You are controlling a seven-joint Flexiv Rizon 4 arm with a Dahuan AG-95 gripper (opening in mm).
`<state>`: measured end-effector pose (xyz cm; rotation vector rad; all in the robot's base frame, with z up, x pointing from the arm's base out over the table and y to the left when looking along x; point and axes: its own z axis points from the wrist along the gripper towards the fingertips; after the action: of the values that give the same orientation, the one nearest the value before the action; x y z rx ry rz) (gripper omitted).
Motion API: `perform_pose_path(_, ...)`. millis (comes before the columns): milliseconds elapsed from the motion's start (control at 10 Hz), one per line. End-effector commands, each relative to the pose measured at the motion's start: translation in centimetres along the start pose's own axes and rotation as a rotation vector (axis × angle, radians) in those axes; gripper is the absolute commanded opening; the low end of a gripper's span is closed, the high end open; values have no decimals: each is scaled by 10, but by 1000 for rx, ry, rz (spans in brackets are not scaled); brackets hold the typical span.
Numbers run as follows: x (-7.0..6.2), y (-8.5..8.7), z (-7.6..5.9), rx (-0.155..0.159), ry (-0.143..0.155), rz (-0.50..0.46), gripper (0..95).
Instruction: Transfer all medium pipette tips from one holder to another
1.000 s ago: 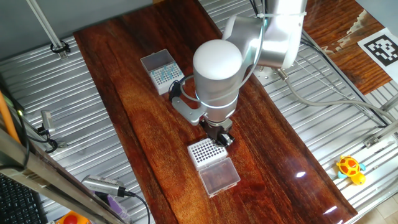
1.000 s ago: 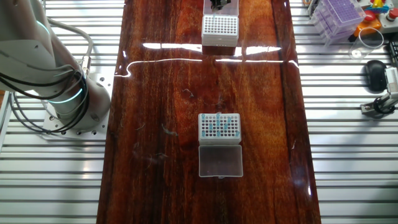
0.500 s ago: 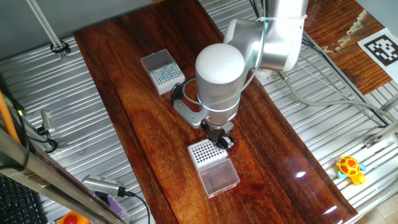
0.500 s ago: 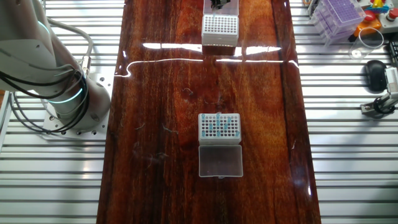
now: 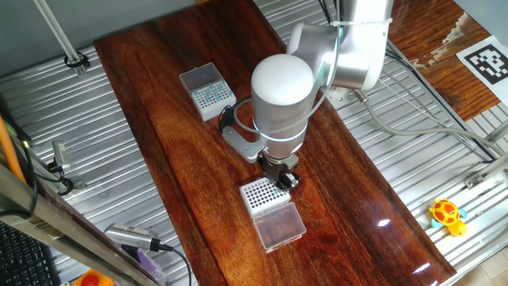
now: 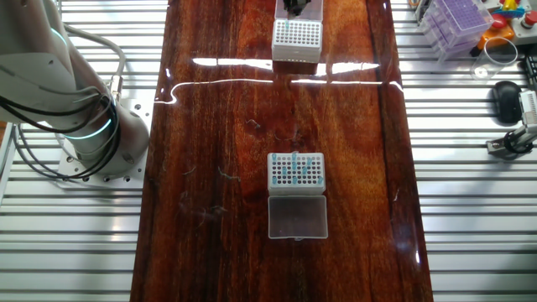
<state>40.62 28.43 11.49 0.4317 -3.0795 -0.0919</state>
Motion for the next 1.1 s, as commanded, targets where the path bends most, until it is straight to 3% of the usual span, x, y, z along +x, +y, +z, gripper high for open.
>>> perform_pose_path(100, 0, 0, 0, 2, 2, 1, 190)
perform_pose_path(300, 0, -6, 0, -1, 2, -7, 190)
perform_pose_path(500, 5, -27, -2, -6, 2, -44, 190)
perform_pose_path(600, 10, -47, -3, -5, 8, -74, 0)
perform_pose_path(700, 16, -63, -4, -7, 9, -94, 0)
perform_pose_path(1100, 19, -70, -5, -2, 20, -82, 0)
